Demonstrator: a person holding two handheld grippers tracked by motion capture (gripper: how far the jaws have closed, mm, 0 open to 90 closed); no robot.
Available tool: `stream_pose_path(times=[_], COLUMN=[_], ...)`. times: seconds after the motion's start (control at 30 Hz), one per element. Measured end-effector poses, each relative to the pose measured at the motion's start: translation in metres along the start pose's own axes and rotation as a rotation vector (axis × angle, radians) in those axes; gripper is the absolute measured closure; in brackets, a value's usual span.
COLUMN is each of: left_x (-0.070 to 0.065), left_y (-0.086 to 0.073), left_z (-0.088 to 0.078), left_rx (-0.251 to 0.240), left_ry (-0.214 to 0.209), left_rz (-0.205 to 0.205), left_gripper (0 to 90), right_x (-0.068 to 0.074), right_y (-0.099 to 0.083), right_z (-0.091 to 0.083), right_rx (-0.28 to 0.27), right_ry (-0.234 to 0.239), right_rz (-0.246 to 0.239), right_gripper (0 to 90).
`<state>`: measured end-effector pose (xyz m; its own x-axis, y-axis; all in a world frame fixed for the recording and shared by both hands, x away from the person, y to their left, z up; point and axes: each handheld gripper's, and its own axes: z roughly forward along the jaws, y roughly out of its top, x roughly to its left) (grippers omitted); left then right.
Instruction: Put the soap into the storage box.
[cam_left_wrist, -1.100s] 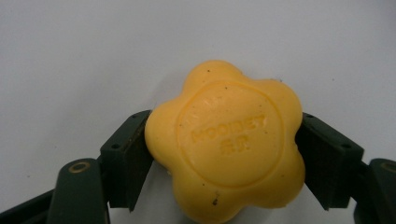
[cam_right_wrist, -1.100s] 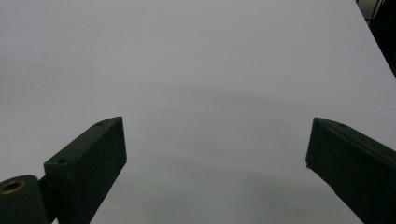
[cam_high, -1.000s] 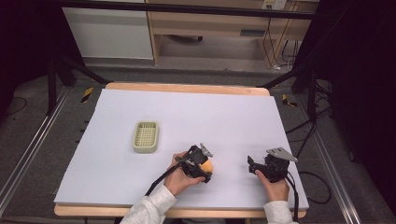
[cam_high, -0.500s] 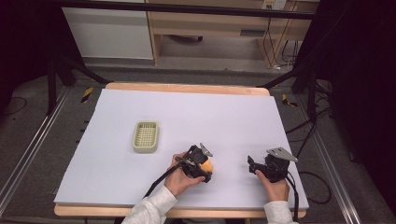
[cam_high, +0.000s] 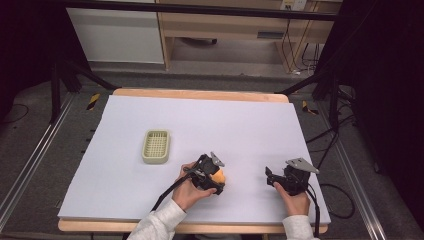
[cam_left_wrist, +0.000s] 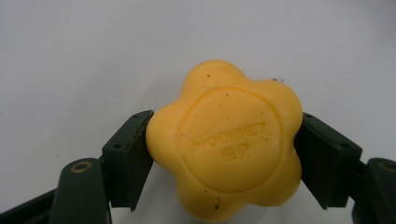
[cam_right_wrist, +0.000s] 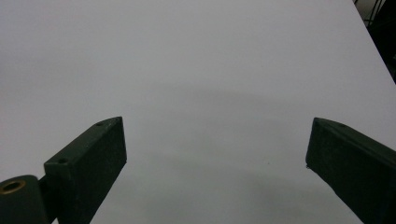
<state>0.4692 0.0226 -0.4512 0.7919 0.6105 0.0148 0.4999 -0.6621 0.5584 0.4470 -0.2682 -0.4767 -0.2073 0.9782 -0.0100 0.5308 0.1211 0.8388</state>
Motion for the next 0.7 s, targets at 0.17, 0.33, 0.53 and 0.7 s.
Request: stream_pose_path(times=[0.17, 0.33, 0.53, 0.7], left_x=[0.002, 0.008, 0.017, 0.024], left_y=[-0.002, -0.005, -0.009, -0.013], left_z=[-0.007, -0.015, -0.026, -0.033], left_rx=[-0.006, -0.008, -0.025, -0.028], left_ry=[0.001, 0.002, 0.015, 0.026], left_rz=[0.003, -0.008, -0.024, -0.036], left_gripper=[26.5, 26.5, 26.5, 26.6], right_x=[0.0, 0.0, 0.0, 0.0], right_y=[0.0, 0.0, 0.0, 0.0], right_z=[0.0, 0.0, 0.0, 0.0], right_rx=[-0.001, -0.001, -0.001, -0.002], right_ry=[0.0, 0.0, -0.001, -0.001], right_rz=[0.0, 0.001, 0.0, 0.001], right_gripper=[5.6, 5.6, 5.6, 5.7])
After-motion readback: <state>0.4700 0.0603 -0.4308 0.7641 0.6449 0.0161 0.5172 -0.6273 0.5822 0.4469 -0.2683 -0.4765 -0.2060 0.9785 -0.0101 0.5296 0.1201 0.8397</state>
